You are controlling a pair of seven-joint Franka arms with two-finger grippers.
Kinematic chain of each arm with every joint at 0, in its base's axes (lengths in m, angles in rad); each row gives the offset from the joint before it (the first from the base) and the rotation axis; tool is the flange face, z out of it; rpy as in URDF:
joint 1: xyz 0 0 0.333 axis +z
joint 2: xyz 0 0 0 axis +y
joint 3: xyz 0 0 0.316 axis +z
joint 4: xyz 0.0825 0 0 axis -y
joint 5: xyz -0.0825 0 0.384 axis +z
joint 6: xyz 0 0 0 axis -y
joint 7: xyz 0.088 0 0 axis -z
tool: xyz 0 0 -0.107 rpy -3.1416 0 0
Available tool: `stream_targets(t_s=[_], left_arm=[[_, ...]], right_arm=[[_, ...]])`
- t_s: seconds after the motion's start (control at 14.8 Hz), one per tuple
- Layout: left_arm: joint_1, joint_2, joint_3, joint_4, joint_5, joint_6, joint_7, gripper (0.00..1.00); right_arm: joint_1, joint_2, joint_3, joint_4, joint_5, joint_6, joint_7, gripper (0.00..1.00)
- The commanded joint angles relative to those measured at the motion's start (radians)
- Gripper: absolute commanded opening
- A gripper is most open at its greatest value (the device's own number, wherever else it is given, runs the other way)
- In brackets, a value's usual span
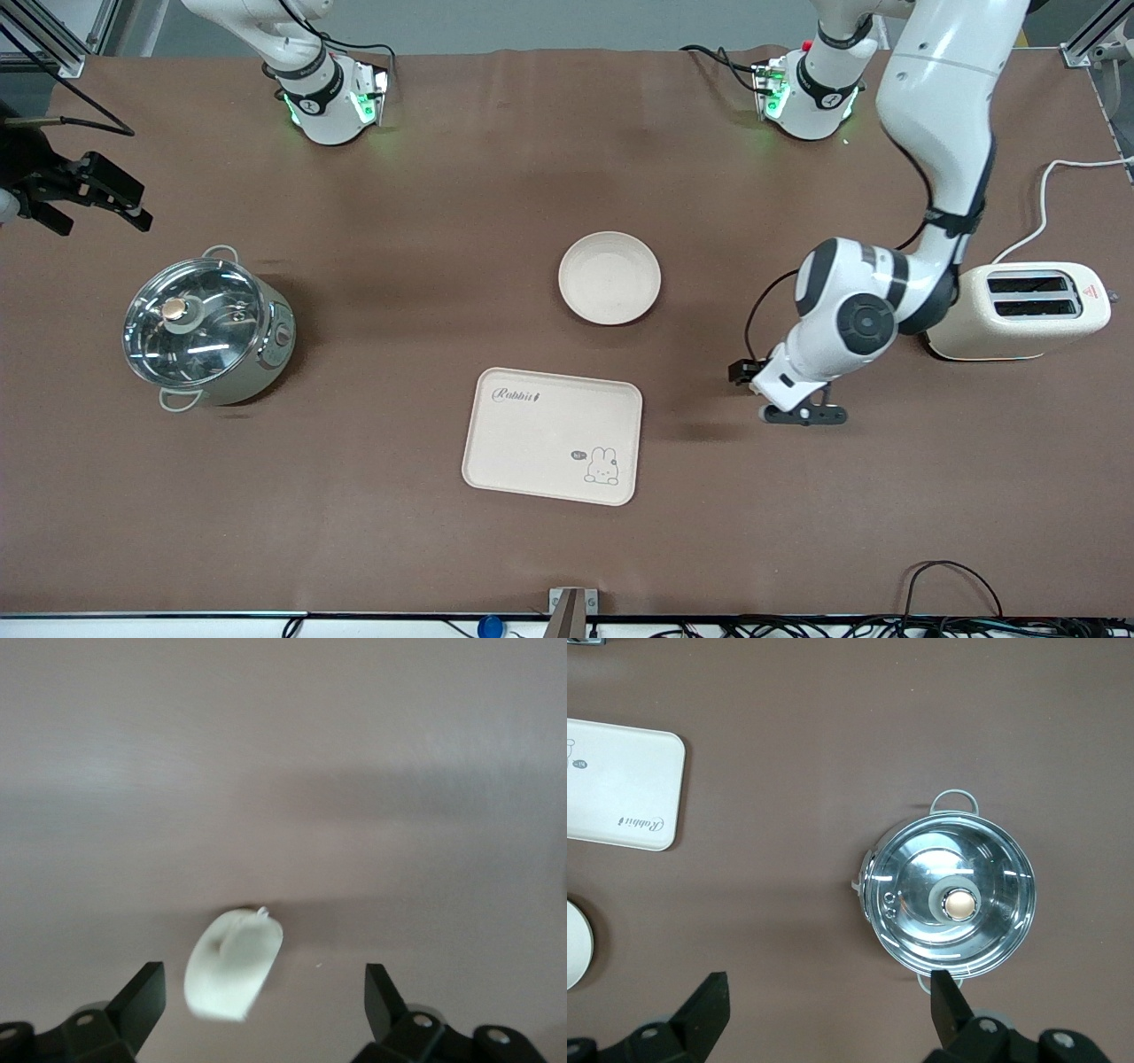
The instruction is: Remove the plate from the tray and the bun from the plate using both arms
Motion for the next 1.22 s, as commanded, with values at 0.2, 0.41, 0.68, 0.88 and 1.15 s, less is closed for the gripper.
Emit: stream_targets(t_s=[0.2, 0.41, 0.68, 0.88, 1.15], left_arm=[[0.045, -0.233, -0.013, 0.074, 0.011, -0.34, -0.099, 1.0], [0.042, -0.303, -0.011, 0.144, 0.014, -0.443, -0.122, 1.0], [0.044, -0.312, -0.017, 0.36, 0.054, -0.723, -0.118, 1.0], [0.047, -0.384, -0.014, 0.356, 0.06, -0.744, -0.105, 1.0], [0.074, -0.405, -0.007, 0.354, 0.06, -0.778, -0.105, 1.0]], right_arm=[[0.0, 0.003, 0.005, 0.009, -0.014, -0.009, 0.017, 1.0], [0.0, 0.003, 0.005, 0.009, -0.014, -0.009, 0.017, 1.0], [0.0, 0.003, 0.005, 0.009, -0.014, -0.009, 0.017, 1.0], [0.0, 0.003, 0.005, 0.008, -0.014, -0.01, 0.017, 1.0], [0.0, 0.003, 0.005, 0.008, -0.014, -0.01, 0.017, 1.0]])
